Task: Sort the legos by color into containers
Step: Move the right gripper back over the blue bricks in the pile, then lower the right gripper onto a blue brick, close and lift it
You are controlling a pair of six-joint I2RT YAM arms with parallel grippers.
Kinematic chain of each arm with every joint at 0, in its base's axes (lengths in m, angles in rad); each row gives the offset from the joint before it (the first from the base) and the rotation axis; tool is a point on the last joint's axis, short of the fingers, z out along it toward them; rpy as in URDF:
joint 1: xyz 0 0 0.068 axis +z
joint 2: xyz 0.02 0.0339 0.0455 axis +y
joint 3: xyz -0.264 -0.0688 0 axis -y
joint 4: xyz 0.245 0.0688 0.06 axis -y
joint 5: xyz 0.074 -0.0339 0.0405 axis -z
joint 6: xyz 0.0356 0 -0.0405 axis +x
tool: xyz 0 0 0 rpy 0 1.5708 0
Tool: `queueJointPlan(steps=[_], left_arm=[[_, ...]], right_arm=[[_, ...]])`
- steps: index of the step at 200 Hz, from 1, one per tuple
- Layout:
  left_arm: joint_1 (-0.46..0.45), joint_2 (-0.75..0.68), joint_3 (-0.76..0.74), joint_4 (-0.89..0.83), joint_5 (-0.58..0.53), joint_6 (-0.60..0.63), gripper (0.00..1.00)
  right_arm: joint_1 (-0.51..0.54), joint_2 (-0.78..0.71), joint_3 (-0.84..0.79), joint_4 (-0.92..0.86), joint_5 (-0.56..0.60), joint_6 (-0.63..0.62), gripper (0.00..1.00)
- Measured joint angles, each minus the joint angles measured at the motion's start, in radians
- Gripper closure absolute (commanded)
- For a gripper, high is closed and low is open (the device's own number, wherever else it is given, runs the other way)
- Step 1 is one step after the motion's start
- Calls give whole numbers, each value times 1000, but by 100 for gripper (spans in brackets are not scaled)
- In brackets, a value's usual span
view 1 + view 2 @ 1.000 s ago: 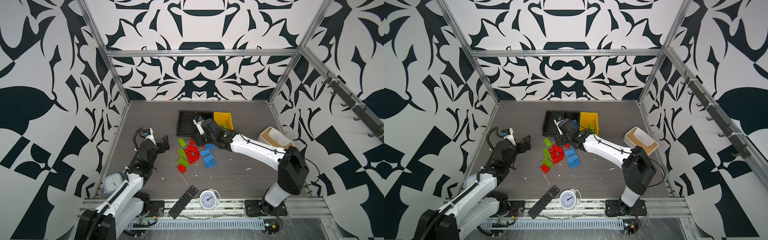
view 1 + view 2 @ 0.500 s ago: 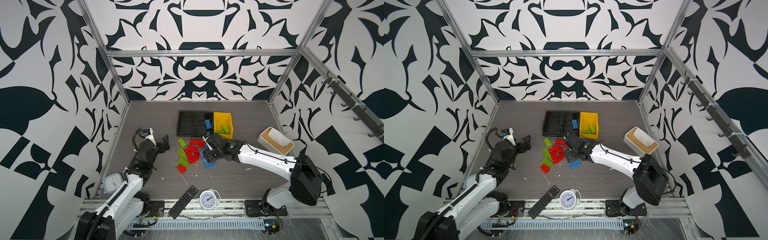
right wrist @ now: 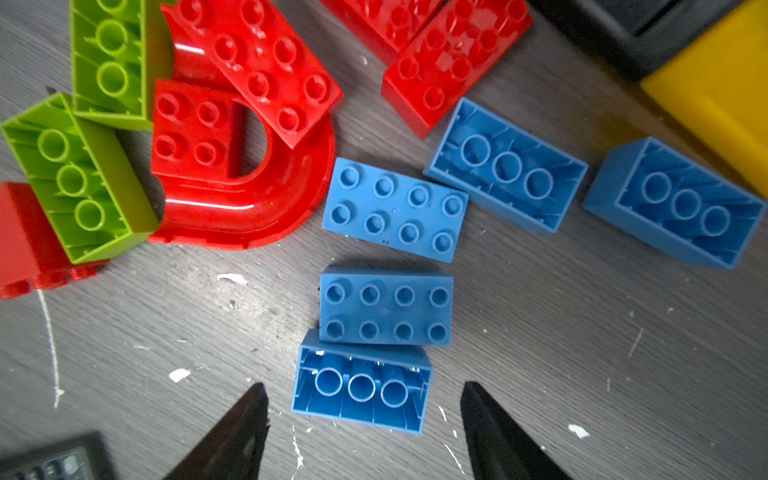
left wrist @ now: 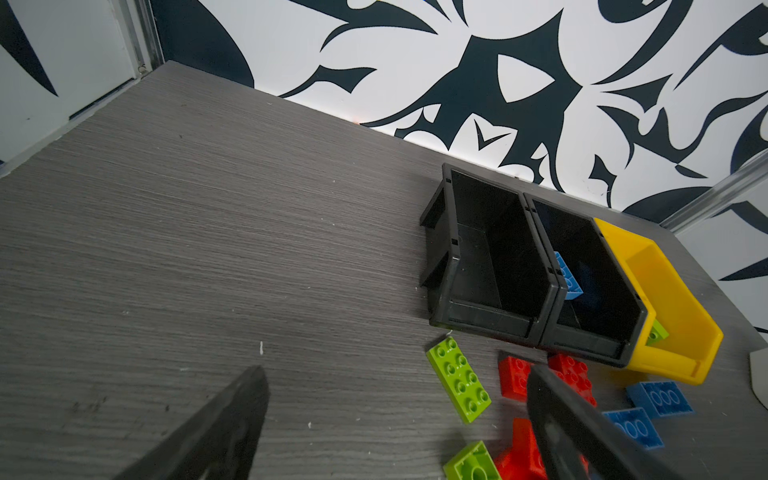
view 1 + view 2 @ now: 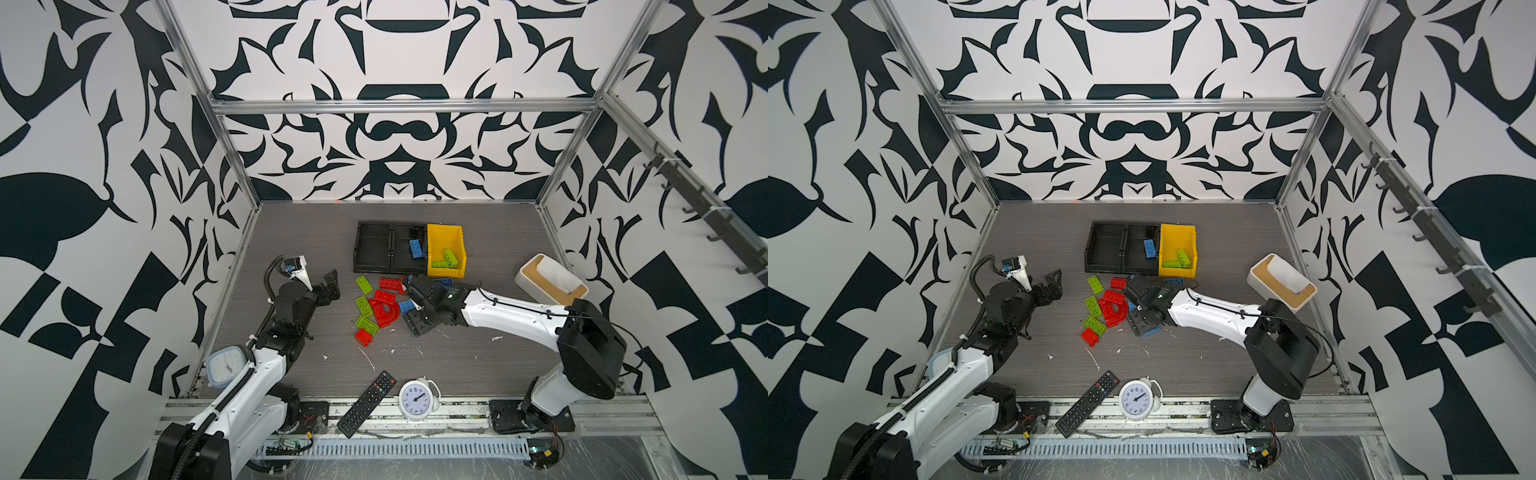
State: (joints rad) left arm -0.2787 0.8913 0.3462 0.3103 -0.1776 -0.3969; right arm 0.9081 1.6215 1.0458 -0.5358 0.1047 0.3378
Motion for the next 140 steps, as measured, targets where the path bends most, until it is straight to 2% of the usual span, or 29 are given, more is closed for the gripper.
queueJointPlan(steps=[140], left_arm=[[0, 9, 0, 0, -1, 0, 1]], right_arm=[[11, 93, 0, -5, -4, 12, 23]])
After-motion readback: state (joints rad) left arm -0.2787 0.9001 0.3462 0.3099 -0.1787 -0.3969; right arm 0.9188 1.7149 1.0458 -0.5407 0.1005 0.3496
